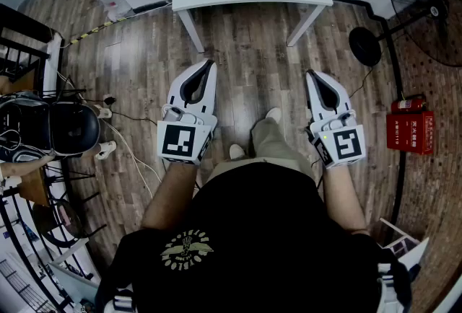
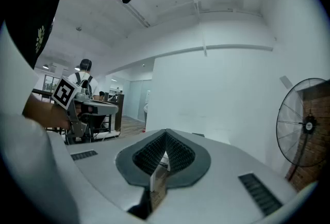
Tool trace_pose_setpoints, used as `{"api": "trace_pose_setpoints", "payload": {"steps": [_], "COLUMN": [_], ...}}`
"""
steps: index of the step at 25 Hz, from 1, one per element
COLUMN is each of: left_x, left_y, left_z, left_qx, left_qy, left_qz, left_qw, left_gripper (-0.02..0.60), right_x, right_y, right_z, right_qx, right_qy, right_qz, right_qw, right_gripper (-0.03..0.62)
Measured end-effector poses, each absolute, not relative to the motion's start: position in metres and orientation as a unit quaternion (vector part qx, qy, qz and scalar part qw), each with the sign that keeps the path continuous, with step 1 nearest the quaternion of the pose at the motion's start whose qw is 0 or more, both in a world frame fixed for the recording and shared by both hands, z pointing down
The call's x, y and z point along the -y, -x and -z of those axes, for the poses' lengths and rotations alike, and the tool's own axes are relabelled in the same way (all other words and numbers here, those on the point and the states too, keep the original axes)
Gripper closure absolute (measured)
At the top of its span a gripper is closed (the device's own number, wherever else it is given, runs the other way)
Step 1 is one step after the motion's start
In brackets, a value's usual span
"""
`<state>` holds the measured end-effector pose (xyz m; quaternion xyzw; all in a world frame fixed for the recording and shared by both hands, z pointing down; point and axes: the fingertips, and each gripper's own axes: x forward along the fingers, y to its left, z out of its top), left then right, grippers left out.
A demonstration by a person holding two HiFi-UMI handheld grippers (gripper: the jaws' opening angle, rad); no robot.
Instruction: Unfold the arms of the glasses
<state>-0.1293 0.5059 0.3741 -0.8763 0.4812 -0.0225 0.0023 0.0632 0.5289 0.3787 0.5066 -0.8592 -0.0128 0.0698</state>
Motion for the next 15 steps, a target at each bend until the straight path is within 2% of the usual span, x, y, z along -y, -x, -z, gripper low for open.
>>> {"api": "trace_pose_setpoints", "payload": {"steps": [15], "left_x": [-0.454], "left_y": [0.113], "left_z": [-0.385], "left_qx": [-0.51], "left_qy": [0.86], "left_qz": [0.03], "left_qw": [-0.006], "left_gripper": [0.575], "right_x": [-0.462], "right_y": [-0.085], "right_z": [-0.384], "right_qx": [0.872], "right_qy": [-0.488], "right_qz": [0.004], "right_qw": [0.051], "right_gripper": [0.594]}}
